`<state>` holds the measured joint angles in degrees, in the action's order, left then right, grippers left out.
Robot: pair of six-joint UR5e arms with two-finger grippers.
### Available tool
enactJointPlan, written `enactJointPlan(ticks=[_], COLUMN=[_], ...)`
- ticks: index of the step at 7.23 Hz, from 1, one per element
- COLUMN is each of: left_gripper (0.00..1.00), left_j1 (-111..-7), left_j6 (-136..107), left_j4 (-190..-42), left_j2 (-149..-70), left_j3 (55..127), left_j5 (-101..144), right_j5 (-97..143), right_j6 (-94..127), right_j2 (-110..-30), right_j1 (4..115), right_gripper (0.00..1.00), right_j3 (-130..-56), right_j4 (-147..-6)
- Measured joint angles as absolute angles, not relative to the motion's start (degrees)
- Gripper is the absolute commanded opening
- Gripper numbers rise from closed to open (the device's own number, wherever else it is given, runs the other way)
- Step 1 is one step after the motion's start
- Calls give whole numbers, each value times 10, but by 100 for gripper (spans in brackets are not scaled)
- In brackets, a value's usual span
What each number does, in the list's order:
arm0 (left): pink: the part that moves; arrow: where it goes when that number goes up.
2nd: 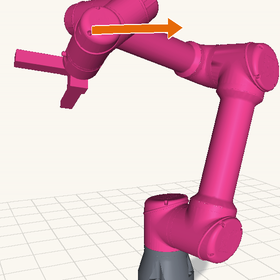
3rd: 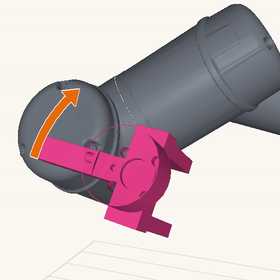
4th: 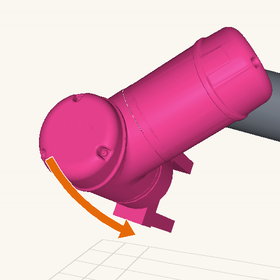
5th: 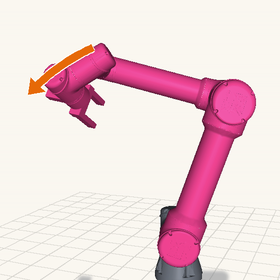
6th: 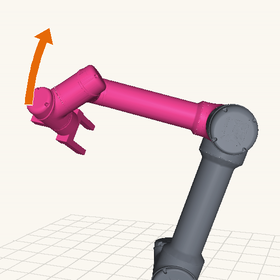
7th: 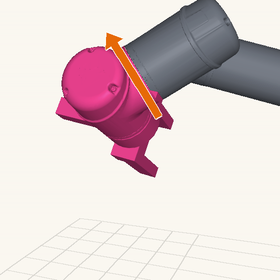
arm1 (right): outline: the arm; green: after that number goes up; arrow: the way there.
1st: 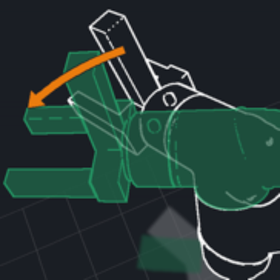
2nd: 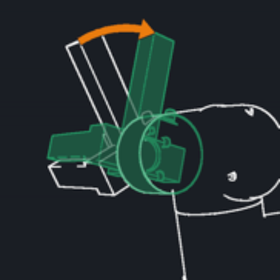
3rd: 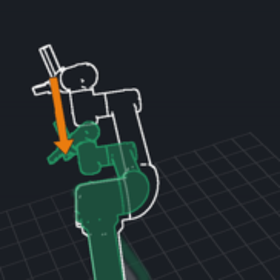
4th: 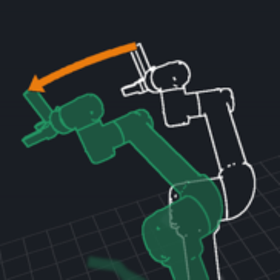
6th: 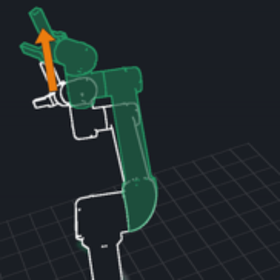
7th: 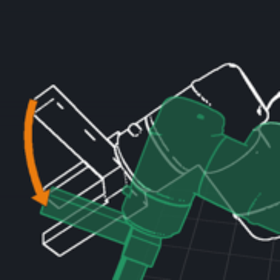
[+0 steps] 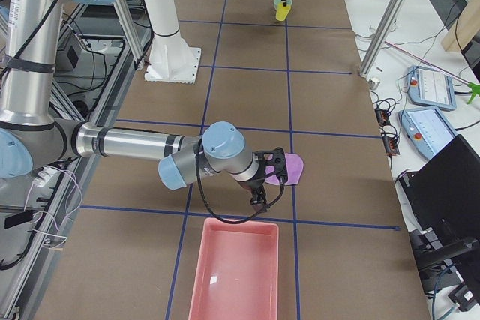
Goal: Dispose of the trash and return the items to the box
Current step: 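Lift the yellow cup with the left gripper off the table, then carry the yellow cup with the left gripper and drop it into the clear bin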
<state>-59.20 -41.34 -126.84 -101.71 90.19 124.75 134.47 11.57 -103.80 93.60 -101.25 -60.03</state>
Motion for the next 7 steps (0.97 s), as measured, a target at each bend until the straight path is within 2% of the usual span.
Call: enactJointPlan(ticks=[4,7], left_gripper=[0,0], left_j1=[-778,-913], left_j6=[-101,245], left_j4=[-1171,-1049], left_j2=[-963,-923], left_j3=[920,890], left_j5=[1372,1373], right_j5=[1345,1346], right_j6=[116,115], right_j2=[-1038,-1039], right_j1=[935,935], right_gripper=[100,100], right_j3=[-1011,-1010], right_j4=[-601,-601])
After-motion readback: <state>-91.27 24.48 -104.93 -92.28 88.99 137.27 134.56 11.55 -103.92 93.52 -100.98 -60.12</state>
